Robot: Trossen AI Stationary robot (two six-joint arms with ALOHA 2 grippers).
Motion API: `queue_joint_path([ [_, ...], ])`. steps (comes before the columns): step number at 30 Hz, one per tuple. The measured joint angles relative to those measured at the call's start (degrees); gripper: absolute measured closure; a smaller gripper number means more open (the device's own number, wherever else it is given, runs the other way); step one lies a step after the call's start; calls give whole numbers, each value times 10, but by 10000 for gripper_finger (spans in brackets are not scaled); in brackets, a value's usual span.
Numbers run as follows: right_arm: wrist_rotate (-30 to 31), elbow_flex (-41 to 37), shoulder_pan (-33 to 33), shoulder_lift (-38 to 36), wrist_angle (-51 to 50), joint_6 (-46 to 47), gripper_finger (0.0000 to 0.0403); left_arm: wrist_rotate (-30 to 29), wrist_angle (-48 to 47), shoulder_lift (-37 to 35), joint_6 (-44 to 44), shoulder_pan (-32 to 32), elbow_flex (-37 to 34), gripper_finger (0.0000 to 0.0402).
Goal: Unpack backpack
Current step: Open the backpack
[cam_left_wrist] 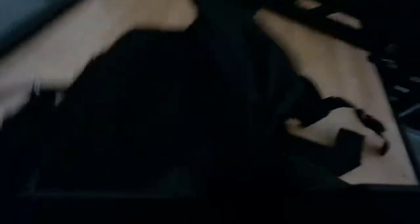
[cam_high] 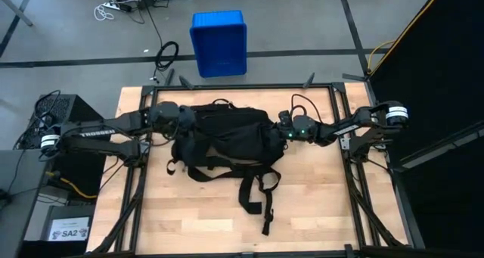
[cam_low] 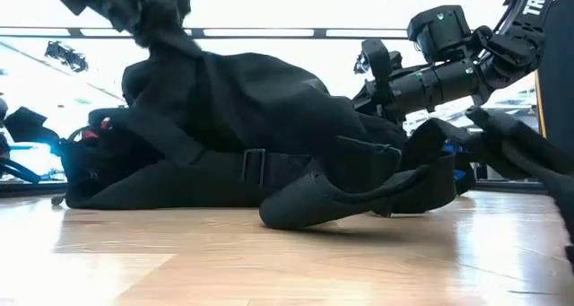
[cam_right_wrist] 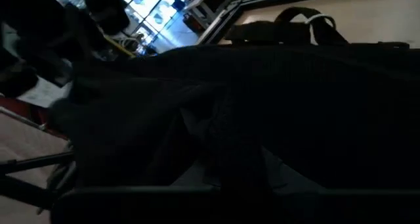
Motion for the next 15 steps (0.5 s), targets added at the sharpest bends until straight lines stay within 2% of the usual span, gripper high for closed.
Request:
queue_joint_path([
  [4, -11, 0, 0, 0, 6, 0, 402, -19, -40, 0, 41, -31, 56, 261],
  [9, -17, 0, 0, 0, 18, 0, 402, -92, -105, -1, 70, -81, 124, 240],
  [12, -25, 0, 0, 0, 20, 3, 402, -124, -140, 1, 78, -133, 137, 239],
  [15, -29, 0, 0, 0, 24, 3, 402, -196, -184, 13, 77, -205, 139, 239],
])
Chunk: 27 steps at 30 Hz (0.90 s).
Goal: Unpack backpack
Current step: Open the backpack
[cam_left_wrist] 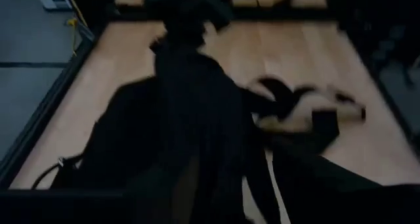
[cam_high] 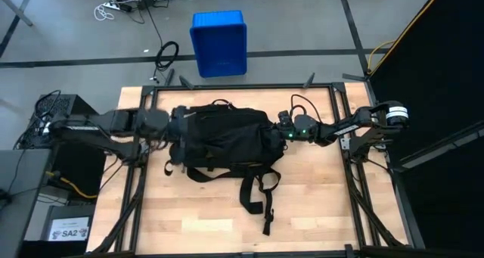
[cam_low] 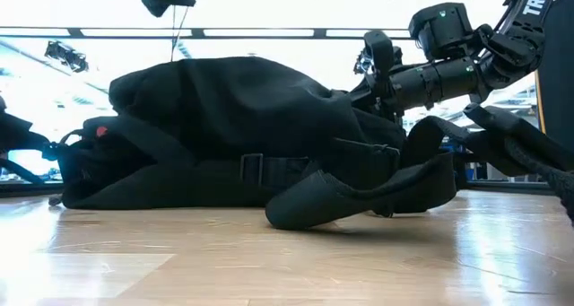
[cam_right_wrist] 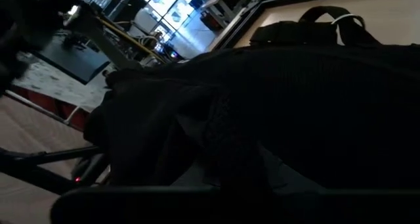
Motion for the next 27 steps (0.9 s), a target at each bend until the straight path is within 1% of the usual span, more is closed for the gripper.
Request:
queue_joint_path([
  [3, -1, 0, 0, 0, 0, 0, 402, -99, -60, 32, -18, -84, 0, 240],
  [5, -2, 0, 0, 0, 1, 0, 402, -153, -84, 69, -36, -143, 0, 240],
  [9, -11, 0, 0, 0, 1, 0, 402, -234, -80, 167, -51, -245, 0, 239],
  [13, -12, 0, 0, 0, 1, 1, 402, -301, -109, 277, -87, -299, 17, 238],
  [16, -13, 0, 1, 0, 1, 2, 402, -310, -154, 352, -133, -313, 48, 232],
  [21, -16, 0, 1, 0, 2, 2, 402, -310, -302, 456, -206, -316, 110, 204],
  [23, -16, 0, 1, 0, 2, 2, 403, -304, -339, 485, -223, -312, 121, 188],
  [27, -18, 0, 1, 0, 2, 2, 403, -289, -366, 524, -237, -298, 122, 151],
])
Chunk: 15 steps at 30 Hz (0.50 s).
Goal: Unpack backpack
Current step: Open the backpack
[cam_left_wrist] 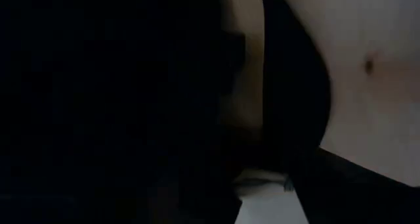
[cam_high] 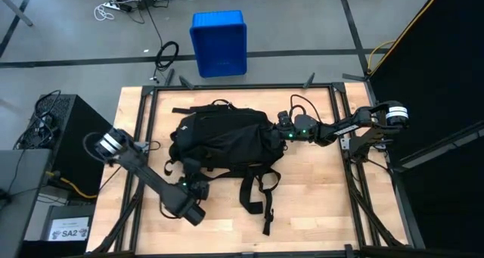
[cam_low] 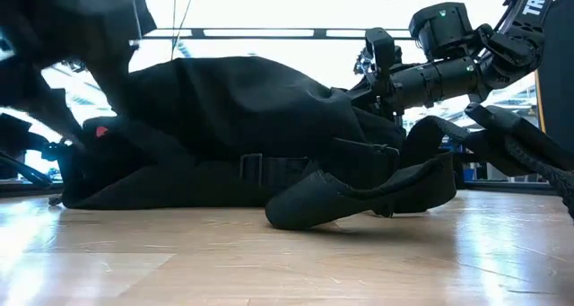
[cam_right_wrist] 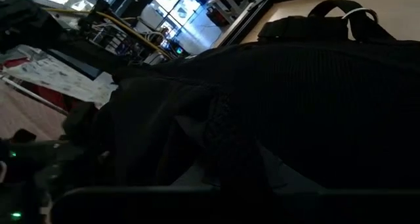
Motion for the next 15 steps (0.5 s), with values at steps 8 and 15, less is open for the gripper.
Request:
queue_joint_path([
  [8, -21, 0, 0, 0, 9, 0, 403, -34, -53, 21, -69, 42, 0, 99],
  [15, -25, 0, 0, 0, 12, -7, 403, -67, -68, 22, -111, 80, -9, 183],
])
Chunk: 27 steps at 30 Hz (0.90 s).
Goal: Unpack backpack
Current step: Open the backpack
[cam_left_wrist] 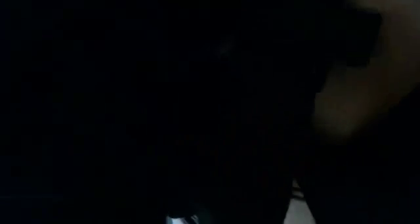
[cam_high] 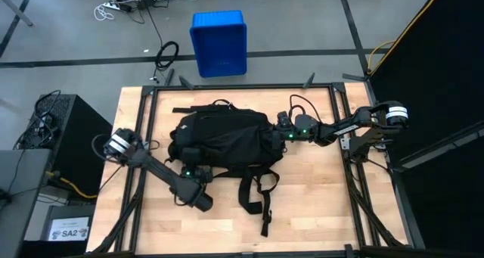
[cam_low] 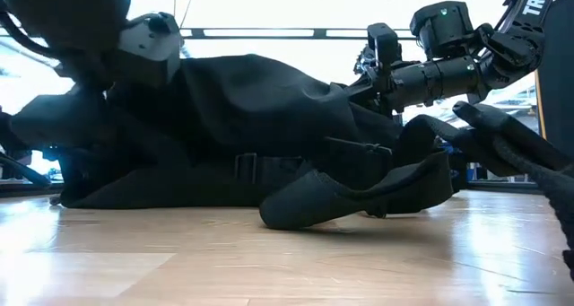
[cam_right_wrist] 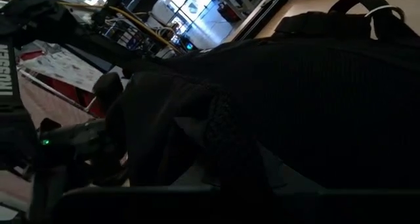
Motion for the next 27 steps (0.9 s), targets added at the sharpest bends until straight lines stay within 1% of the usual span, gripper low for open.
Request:
queue_joint_path([
  [2, -6, 0, 0, 0, 2, 0, 403, 3, -1, 0, 0, 10, -3, 237],
  [5, -18, 0, 0, 0, 6, -5, 403, 27, -1, 0, 1, 23, -5, 343],
  [6, -21, 0, 0, 0, 7, -6, 403, 37, -1, 0, 4, 25, -3, 371],
  [7, -23, 0, 0, 0, 8, -6, 403, 47, -3, 0, 10, 25, 0, 384],
  [11, -30, 0, 0, 0, 8, -17, 403, 79, -5, 0, 15, 4, 45, 399],
  [13, -31, 0, 0, 0, 8, -17, 403, 87, -8, 0, 15, -14, 90, 400],
  [16, -35, 0, 0, 0, 8, -9, 403, 84, -27, 0, 18, -42, 176, 401],
  [18, -44, 0, 3, 0, 20, 21, 403, 58, -68, 0, 14, -60, 246, 401],
  [20, -56, 5, 11, 0, 39, 32, 403, 26, -103, -4, 4, -75, 319, 401],
  [24, -97, 31, 30, 0, 56, 44, 403, -19, -95, -42, 25, -93, 435, 401],
  [27, -116, 53, 35, 0, 39, 43, 403, -66, -100, -69, 24, -102, 496, 401],
])
